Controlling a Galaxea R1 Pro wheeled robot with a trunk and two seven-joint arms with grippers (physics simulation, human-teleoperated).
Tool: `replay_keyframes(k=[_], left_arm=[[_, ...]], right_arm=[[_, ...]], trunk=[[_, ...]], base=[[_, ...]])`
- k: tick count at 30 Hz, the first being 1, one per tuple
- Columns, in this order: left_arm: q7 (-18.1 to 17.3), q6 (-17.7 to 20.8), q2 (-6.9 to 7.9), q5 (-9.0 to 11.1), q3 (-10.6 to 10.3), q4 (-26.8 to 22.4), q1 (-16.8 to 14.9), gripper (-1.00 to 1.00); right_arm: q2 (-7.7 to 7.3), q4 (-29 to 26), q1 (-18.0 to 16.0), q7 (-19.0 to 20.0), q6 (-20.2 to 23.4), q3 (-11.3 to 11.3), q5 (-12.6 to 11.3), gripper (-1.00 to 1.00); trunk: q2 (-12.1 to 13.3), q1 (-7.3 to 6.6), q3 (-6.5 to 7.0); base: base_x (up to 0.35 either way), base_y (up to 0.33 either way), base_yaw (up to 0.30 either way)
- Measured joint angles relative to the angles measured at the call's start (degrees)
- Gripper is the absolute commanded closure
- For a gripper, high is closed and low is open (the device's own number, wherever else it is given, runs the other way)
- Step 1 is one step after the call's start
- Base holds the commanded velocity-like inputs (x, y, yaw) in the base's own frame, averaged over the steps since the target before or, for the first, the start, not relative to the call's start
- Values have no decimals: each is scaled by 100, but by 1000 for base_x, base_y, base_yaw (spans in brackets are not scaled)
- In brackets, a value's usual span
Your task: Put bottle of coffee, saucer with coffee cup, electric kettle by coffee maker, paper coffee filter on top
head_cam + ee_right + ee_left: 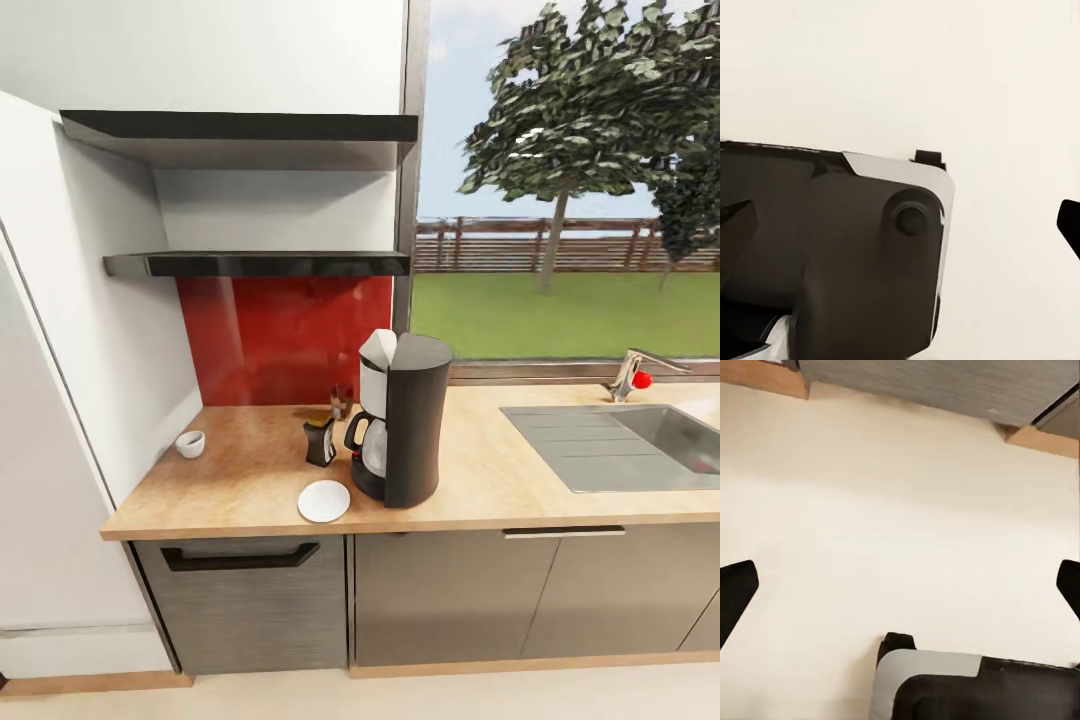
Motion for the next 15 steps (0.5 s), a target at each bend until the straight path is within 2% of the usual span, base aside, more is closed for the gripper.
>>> replay_keyframes(k=[1,2,3,4,5,8,11,15], left_arm=[[408,-218,17,-280,-5,294,5,-100],[565,-278,21,-363,-6,394,5,-100],[1002,-388,24,-568,-22,632,6,-100],[1660,-477,20,-826,-53,950,9,-100],[1878,-500,18,-912,-59,1063,7,-100],[2266,-521,7,-1119,-72,1297,7,-100],[2409,-525,-2,-1272,-76,1424,7,-100],[2537,-508,-14,-1903,-79,1811,17,-100]], right_arm=[[-3,-1,-1,-1,0,-1,-94,-100],[-4,-1,0,-1,0,-1,-124,-100],[-6,-1,1,-1,-2,2,-183,-100],[-2,-2,-2,-2,-6,1,-228,-100],[-1,-2,-2,-2,-7,0,-237,-100],[5,-3,-2,-2,-52,-1,-248,-100],[3,-5,-1,-2,-103,-2,-250,-100],[15,-4,0,-2,-161,2,-254,-100]], trunk=[[0,0,0],[0,0,1],[0,0,0],[0,0,0],[0,0,1],[0,0,1],[0,0,1],[0,0,1]], base=[[0,0,0],[0,0,0],[0,0,0],[0,0,0],[0,0,0],[0,0,0],[0,0,0],[0,0,0]])
